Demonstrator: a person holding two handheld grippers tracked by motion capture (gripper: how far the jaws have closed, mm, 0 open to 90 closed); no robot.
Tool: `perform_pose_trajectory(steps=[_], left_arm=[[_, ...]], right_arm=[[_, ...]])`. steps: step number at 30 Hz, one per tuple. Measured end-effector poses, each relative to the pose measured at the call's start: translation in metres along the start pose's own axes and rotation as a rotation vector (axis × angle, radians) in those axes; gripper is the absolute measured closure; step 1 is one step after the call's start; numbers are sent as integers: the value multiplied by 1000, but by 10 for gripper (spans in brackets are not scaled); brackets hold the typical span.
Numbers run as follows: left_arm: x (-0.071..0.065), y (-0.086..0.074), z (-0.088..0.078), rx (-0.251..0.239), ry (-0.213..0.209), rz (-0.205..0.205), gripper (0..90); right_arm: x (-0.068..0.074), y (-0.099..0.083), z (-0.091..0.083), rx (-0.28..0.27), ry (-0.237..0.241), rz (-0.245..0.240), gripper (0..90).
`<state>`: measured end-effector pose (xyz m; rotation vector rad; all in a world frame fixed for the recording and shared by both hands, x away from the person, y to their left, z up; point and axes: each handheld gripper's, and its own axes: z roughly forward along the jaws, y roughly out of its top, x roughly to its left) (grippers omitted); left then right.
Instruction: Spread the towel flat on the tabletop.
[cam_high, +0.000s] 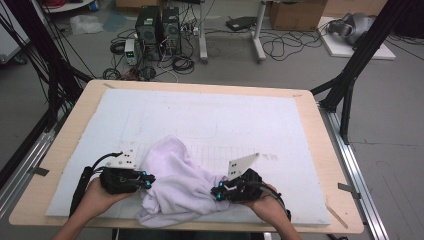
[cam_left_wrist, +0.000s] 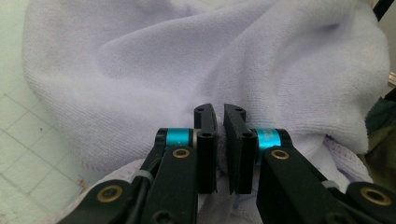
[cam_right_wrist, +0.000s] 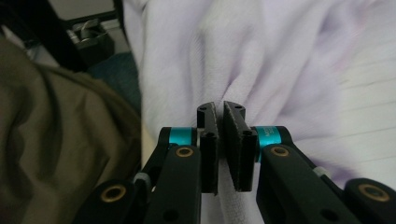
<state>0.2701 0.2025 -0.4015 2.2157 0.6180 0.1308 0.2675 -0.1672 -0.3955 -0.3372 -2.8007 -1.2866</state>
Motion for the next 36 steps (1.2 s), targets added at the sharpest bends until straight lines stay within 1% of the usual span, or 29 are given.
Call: perform_pose_trajectory(steps=[1, 2, 4, 5, 6, 7, 9, 10, 13, 14, 15, 16, 17, 18, 19, 21, 22, 23, 24, 25, 26, 27, 28, 30, 31, 32, 33, 34, 36], left_arm=[[1, 1, 1, 4, -1, -1, 826], [1, 1, 2, 6, 0, 4, 825], [1, 2, 4, 5, 4, 4, 824], [1, 2, 5, 4, 4, 3, 823], [1, 2, 5, -1, 2, 4, 822], [1, 1, 5, 1, 4, 6, 822], [3, 1, 6, 0, -1, 4, 818], [3, 1, 7, -5, -1, -1, 818], [3, 2, 9, 3, 3, 9, 813], [3, 3, 9, 5, 1, 11, 808], [2, 3, 9, 4, 1, 10, 807], [3, 3, 9, 6, -1, 13, 807], [3, 2, 9, 6, -2, 15, 807], [4, 2, 9, 4, -3, 11, 807], [4, 2, 9, -1, -7, 10, 807], [4, 1, 9, -5, -6, 8, 807], [4, 1, 9, -5, -6, 7, 807], [4, 1, 9, -6, -6, 8, 807], [4, 1, 9, -4, -6, 11, 807], [4, 2, 9, -4, -7, 10, 807], [4, 2, 9, -3, -4, 8, 806], [4, 3, 10, -4, -4, 11, 804], [4, 3, 10, -4, -3, 11, 804], [5, 4, 10, -6, -3, 11, 799], [6, 6, 11, -8, -2, 6, 780], [7, 7, 10, -9, 2, 10, 780], [8, 10, 10, -16, 1, 9, 734], [10, 13, 8, -21, 5, 7, 734], [15, 19, 4, -39, 23, 0, 685]], right_arm=[[-4, 4, -6, -17, -17, 1, 816], [-15, 10, -14, -38, -54, 15, 781], [-19, 12, -14, -37, -69, 23, 766], [-24, 12, -13, -26, -84, 29, 743], [-33, 8, -8, -6, -108, 57, 697], [-33, 8, -8, -6, -108, 57, 697], [-43, 3, 4, 7, -108, 117, 678], [-43, 3, 4, 7, -108, 117, 678], [-50, 5, 23, 33, -87, 123, 629], [-54, 6, 37, 76, -71, 130, 612], [-55, 6, 43, 88, -62, 134, 624], [-55, 6, 43, 88, -62, 134, 624], [-56, 6, 48, 101, -50, 131, 675], [-54, 7, 50, 119, -43, 102, 803], [-54, 7, 50, 119, -43, 102, 803], [-52, 8, 42, 111, -64, 76, 854], [-52, 9, 35, 109, -82, 80, 863], [-52, 10, 21, 102, -121, 80, 867], [-52, 10, 21, 102, -121, 80, 867], [-53, 11, 13, 92, -153, 80, 868], [-55, 14, -4, 71, -192, 81, 869], [-56, 17, -13, 61, -222, 76, 869], [-56, 17, -13, 61, -222, 76, 869], [-57, 20, -30, 27, -270, 69, 869], [-59, 20, -39, 28, -311, 70, 858], [-59, 20, -39, 28, -311, 70, 858], [-61, 18, -40, 31, -317, 83, 801], [-63, 14, -40, 39, -339, 100, 718], [-67, 4, -39, 42, -339, 140, 695]])
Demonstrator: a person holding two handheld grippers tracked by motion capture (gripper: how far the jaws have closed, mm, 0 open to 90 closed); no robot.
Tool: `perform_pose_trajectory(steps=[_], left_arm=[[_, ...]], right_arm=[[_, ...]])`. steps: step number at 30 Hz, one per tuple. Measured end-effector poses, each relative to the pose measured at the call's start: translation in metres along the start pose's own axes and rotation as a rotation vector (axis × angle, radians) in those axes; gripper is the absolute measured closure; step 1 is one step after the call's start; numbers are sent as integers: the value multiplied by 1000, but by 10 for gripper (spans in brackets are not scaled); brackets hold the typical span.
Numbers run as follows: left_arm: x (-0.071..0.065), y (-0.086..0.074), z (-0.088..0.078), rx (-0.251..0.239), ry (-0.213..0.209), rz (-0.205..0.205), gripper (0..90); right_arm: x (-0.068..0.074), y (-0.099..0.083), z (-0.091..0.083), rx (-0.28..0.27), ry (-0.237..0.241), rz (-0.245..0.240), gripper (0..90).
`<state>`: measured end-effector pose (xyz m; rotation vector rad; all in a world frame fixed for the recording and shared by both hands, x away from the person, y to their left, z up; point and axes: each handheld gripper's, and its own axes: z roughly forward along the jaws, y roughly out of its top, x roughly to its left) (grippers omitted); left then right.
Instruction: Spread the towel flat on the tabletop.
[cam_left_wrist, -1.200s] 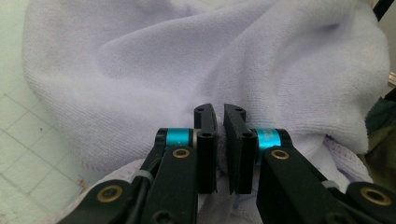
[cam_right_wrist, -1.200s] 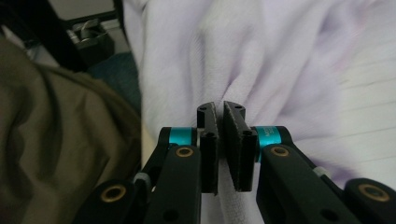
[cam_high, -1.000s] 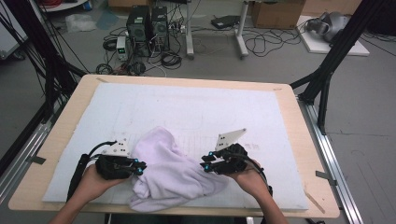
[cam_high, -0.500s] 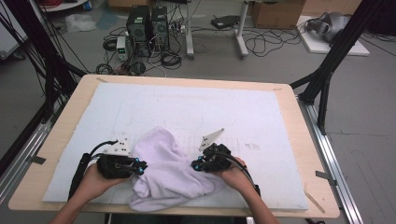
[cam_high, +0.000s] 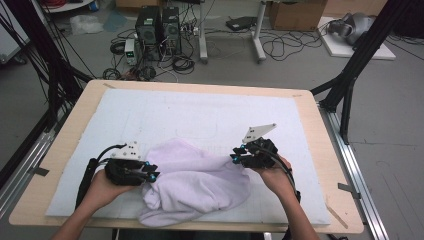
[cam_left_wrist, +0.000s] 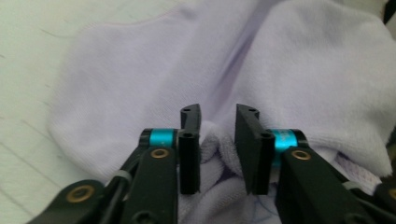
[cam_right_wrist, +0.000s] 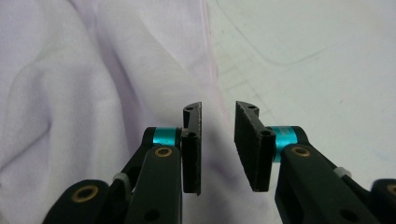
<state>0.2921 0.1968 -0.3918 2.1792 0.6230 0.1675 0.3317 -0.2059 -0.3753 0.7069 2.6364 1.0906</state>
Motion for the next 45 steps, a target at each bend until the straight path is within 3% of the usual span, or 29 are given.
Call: perform_pose_trajectory(steps=[2, 5, 8, 10, 11, 12, 14, 15, 16, 18, 19, 21, 25, 27, 29, 30, 33, 34, 35, 36, 37, 38, 39, 40, 42, 43, 45], left_arm=[[7, 6, -3, -13, 27, -1, 624], [18, 12, -2, -21, 82, -13, 592], [33, 14, 10, 9, 144, -43, 535], [43, 14, 21, 35, 168, -60, 522], [52, 12, 33, 74, 193, -86, 493], [52, 12, 33, 74, 193, -86, 482], [59, 9, 43, 119, 212, -113, 487], [62, 7, 47, 135, 219, -123, 533], [64, 6, 50, 154, 224, -133, 533], [66, 4, 54, 170, 212, -137, 722], [67, 4, 53, 167, 186, -140, 793], [63, 7, 53, 169, 192, -122, 852], [63, 11, 44, 116, 190, -132, 864], [66, 15, 40, 96, 198, -160, 868], [75, 23, 33, 51, 185, -214, 870], [79, 29, 29, 37, 203, -215, 870], [93, 57, 19, -1, 257, -210, 870], [98, 69, 16, -17, 289, -198, 870], [104, 82, 13, -40, 316, -191, 869], [111, 94, 13, -62, 350, -184, 869], [119, 105, 13, -79, 387, -182, 863], [127, 113, 16, -89, 424, -193, 823], [133, 118, 19, -88, 455, -223, 698], [137, 119, 23, -86, 435, -239, 616], [139, 115, 32, -51, 389, -239, 570], [136, 110, 36, -38, 374, -225, 534], [131, 98, 41, -19, 343, -201, 534]], right_arm=[[-3, -12, 6, 6, 8, 20, 587], [-2, -19, 12, 6, 5, 18, 532], [-6, -28, 23, 54, 2, 25, 470], [-14, -34, 31, 101, -5, 41, 473], [-21, -40, 35, 99, -9, 61, 503], [-21, -40, 35, 99, -9, 61, 503], [-23, -43, 39, 97, -12, 58, 563], [-22, -43, 40, 90, -29, 54, 633], [-22, -43, 40, 90, -29, 54, 633], [-22, -43, 39, 88, -21, 49, 803], [-23, -43, 39, 88, -9, 49, 824], [-23, -42, 38, 95, 9, 39, 847], [-25, -34, 30, 87, 16, 26, 851], [-29, -28, 23, 76, 3, 20, 852], [-43, -15, 10, 56, -22, 17, 852], [-43, -15, 10, 56, -22, 17, 852], [-63, 5, -3, 46, -53, 14, 854], [-72, 14, -8, 31, -65, 12, 855], [-90, 36, -18, -12, -106, 14, 855], [-90, 36, -18, -12, -106, 14, 855], [-99, 48, -21, -27, -132, 19, 852], [-108, 59, -22, -48, -164, 24, 827], [-116, 66, -22, -80, -198, 37, 751], [-126, 69, -20, -116, -208, 75, 639], [-136, 65, -12, -167, -178, 152, 613], [-136, 55, 0, -145, -161, 186, 575], [-134, 49, 6, -124, -145, 183, 573]])
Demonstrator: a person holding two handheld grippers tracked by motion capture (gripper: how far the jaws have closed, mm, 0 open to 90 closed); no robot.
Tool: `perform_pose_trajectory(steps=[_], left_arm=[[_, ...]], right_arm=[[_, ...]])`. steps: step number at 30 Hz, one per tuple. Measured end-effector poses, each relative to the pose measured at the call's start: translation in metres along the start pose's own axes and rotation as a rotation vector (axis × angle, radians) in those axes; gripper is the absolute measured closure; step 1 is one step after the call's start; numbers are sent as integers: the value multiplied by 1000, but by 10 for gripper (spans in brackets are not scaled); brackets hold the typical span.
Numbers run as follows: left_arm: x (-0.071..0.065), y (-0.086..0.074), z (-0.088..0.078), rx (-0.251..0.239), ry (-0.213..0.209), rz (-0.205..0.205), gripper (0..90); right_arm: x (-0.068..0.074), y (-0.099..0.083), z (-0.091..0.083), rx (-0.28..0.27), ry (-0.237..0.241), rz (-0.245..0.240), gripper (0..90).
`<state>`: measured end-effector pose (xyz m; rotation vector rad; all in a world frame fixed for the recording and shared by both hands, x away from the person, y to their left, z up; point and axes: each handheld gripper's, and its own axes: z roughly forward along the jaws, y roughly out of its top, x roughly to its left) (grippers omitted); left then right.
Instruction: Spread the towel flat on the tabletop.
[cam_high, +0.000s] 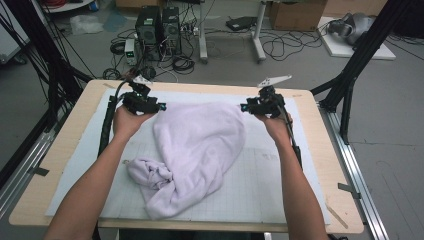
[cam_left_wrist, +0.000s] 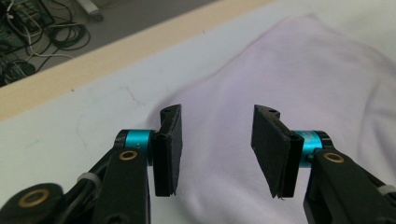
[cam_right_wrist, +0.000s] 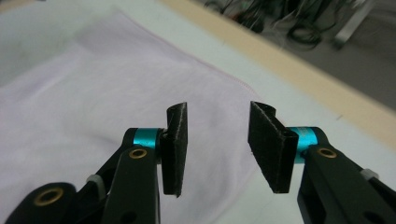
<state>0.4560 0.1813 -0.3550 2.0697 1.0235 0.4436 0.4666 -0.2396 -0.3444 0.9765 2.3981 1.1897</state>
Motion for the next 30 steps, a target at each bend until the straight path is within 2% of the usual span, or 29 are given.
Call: perform_pose_trajectory(steps=[2, 6, 11, 13, 14, 16, 19, 20, 22, 24, 30], left_arm=[[-2, -14, 1, -5, -41, -8, 523], [-11, -41, -6, 12, -88, 32, 502], [-29, -66, -24, 11, -129, 80, 474], [-35, -74, -31, -2, -152, 84, 464], [-39, -77, -35, 2, -161, 92, 465], [-45, -84, -42, 0, -189, 101, 465], [-56, -91, -53, -29, -225, 109, 462], [-59, -92, -57, -38, -236, 117, 462], [-66, -95, -63, -45, -251, 125, 457], [-72, -96, -68, -42, -267, 148, 452], [-93, -91, -72, -45, -346, 187, 423]], right_arm=[[5, -15, 7, 44, 15, -3, 543], [22, -42, 9, 61, 60, -18, 526], [50, -62, -1, 42, 114, -34, 500], [62, -68, -5, 60, 128, -61, 486], [67, -70, -7, 58, 126, -70, 483], [76, -75, -12, 42, 156, -74, 476], [91, -82, -17, 32, 188, -90, 447], [97, -83, -17, 52, 213, -84, 424], [109, -83, -18, 64, 237, -117, 425], [121, -84, -21, 25, 240, -159, 432], [139, -99, -10, 57, 303, -164, 417]])
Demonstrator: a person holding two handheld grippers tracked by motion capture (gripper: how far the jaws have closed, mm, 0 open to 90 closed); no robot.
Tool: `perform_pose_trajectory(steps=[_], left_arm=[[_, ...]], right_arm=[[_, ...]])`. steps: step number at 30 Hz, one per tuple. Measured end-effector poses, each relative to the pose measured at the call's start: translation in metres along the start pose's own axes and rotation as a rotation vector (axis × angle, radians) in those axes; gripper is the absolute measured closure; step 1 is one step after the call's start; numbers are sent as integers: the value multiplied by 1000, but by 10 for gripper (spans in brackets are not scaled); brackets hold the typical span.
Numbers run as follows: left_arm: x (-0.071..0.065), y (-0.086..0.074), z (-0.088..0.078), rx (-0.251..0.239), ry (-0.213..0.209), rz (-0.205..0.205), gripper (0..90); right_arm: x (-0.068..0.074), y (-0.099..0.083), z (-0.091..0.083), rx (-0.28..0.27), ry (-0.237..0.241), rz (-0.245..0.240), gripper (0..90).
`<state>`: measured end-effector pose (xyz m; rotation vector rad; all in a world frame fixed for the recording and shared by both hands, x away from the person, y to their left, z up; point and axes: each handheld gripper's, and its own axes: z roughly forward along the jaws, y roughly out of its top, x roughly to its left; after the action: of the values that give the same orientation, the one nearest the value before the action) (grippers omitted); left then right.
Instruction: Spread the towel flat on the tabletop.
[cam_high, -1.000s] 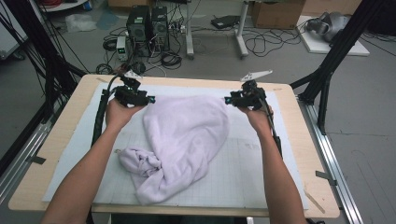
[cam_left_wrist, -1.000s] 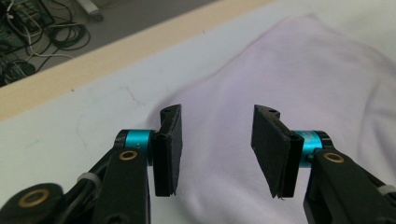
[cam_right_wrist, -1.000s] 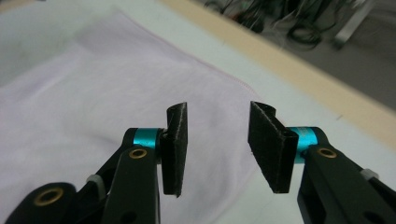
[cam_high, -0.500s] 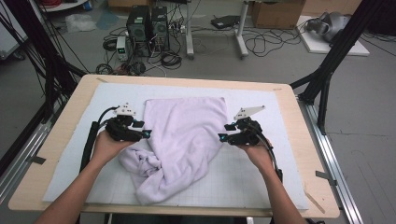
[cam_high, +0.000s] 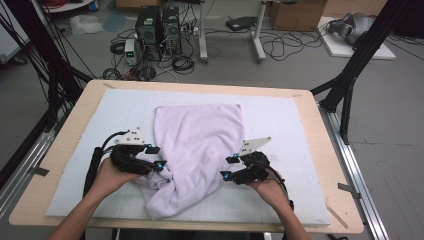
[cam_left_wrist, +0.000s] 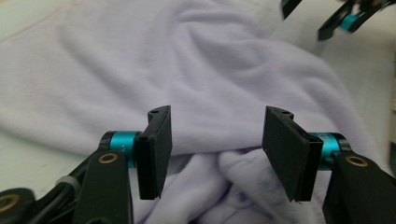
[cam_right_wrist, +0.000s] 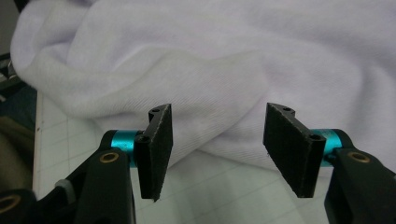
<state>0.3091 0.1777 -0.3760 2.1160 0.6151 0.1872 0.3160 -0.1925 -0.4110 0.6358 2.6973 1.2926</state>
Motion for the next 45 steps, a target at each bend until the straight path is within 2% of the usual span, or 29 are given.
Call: perform_pose_trajectory(steps=[3, 6, 8, 10, 12, 16, 19, 21, 24, 25, 27, 29, 31, 32, 33, 35, 37, 40, 42, 43, 45], left_arm=[[-8, 2, 7, 11, -23, 23, 422], [-12, 0, 15, 42, -35, 44, 429], [-12, -5, 21, 73, -47, 57, 519], [-10, -11, 27, 96, -46, 63, 682], [-6, -17, 30, 109, -36, 51, 778], [5, -25, 29, 119, 11, 20, 832], [14, -25, 28, 121, 35, 5, 836], [17, -21, 28, 118, 45, 3, 836], [20, -10, 27, 100, 50, 6, 817], [19, -5, 26, 86, 48, 3, 792], [16, 4, 25, 65, 36, 2, 674], [10, 12, 28, 49, 20, 13, 569], [3, 17, 36, 57, -5, 24, 496], [-1, 18, 41, 68, -12, 28, 473], [-3, 19, 46, 82, -13, 39, 455], [-8, 20, 58, 117, -12, 49, 431], [-9, 21, 66, 140, -22, 55, 440], [-10, 19, 75, 180, -34, 79, 614], [-8, 19, 77, 195, -46, 86, 762], [-8, 19, 76, 182, -46, 84, 811], [-6, 20, 72, 150, -52, 76, 844]], right_arm=[[6, -2, 6, 9, 17, -9, 414], [9, -5, 10, 19, 27, -11, 419], [10, -7, 15, 38, 34, -9, 428], [11, -8, 21, 58, 45, -15, 466], [12, -9, 27, 80, 40, -28, 528], [9, -7, 34, 89, 75, -51, 795], [3, -2, 30, 74, 84, -47, 830], [-2, 4, 23, 55, 61, -43, 833], [-18, 17, 5, 7, -5, -22, 834], [-21, 20, 1, -5, -21, -18, 834], [-27, 27, -7, -23, -29, -1, 832], [-27, 31, -6, -15, -24, -15, 821], [-23, 31, 0, 17, -21, -20, 759], [-22, 29, 3, 23, -22, -23, 738], [-21, 28, 6, 37, -3, -15, 693], [-20, 25, 9, 63, -14, -4, 621], [-19, 21, 8, 46, -14, -5, 598], [-17, 10, 5, 35, -16, 2, 576], [-17, 0, 7, 35, -21, 15, 558], [-18, -3, 8, 29, -15, 20, 557], [-20, -6, 14, 38, -16, 40, 558]])
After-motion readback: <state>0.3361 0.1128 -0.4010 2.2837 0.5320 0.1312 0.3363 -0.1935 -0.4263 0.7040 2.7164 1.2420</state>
